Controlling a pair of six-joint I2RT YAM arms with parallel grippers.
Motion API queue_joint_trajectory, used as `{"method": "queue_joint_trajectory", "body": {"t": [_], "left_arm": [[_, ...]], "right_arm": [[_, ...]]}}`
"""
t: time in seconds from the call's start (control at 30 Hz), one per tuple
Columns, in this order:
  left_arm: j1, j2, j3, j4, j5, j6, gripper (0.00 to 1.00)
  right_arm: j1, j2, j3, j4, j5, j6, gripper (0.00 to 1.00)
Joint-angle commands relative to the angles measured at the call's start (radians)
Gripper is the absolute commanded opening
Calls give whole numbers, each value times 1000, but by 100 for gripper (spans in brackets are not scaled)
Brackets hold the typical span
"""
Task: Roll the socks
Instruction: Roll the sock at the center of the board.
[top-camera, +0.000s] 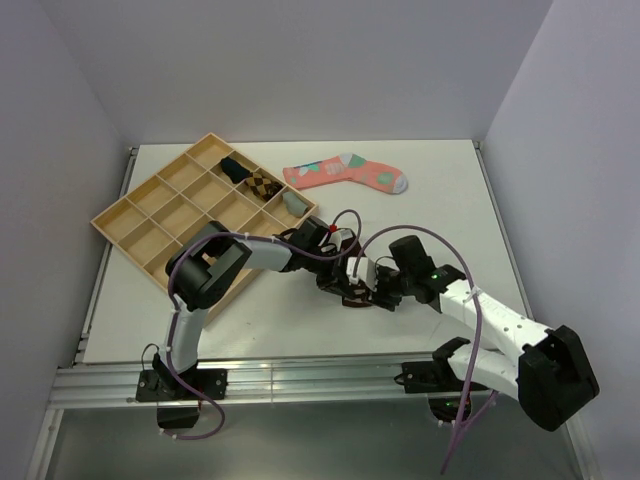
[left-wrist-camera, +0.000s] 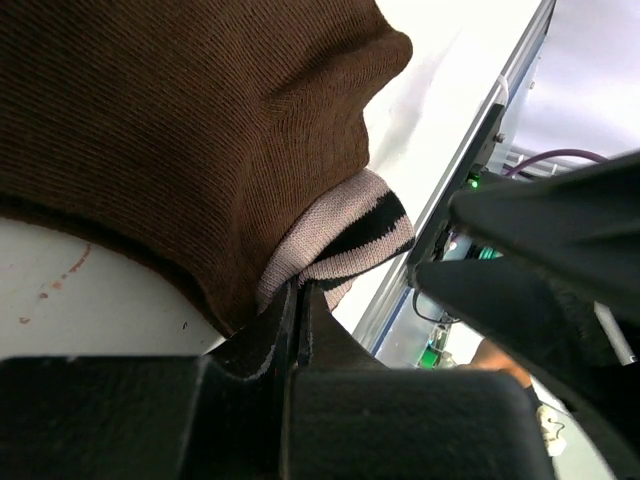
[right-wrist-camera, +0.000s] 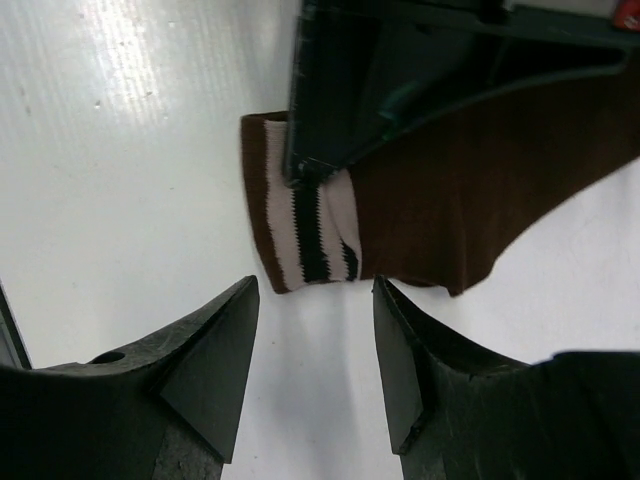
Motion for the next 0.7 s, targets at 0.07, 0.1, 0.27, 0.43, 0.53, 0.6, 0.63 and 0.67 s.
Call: {"method": "queue_joint_trajectory", "body": {"t": [0.07,0.1,0.27,0.43,0.53,0.6,0.63,0.67], "left_arm": [[-3,79,-13,-137,-71,41,0],[-2,81,-10,-138,-68,43,0],[-2,94,12,-152,-64,49,0],[0,98,22,-166,-62,58,0],[0,104,32,-171,-57,66,0],[1,105,33,-171,-51,67,0],[0,105,36,-171,-50,67,0],[0,107,36,-171,-50,67,0]], "right_arm": [[62,-31,-8,43,25,-71,57],[77,-33,-13,46,28,-71,57],[125,-7,-25,58,69,-99,58],[148,35,-33,81,106,-119,57],[154,70,-33,107,135,-130,57],[154,105,-30,112,146,-137,57],[156,119,-28,112,153,-143,57],[156,130,-27,112,157,-145,57]]}}
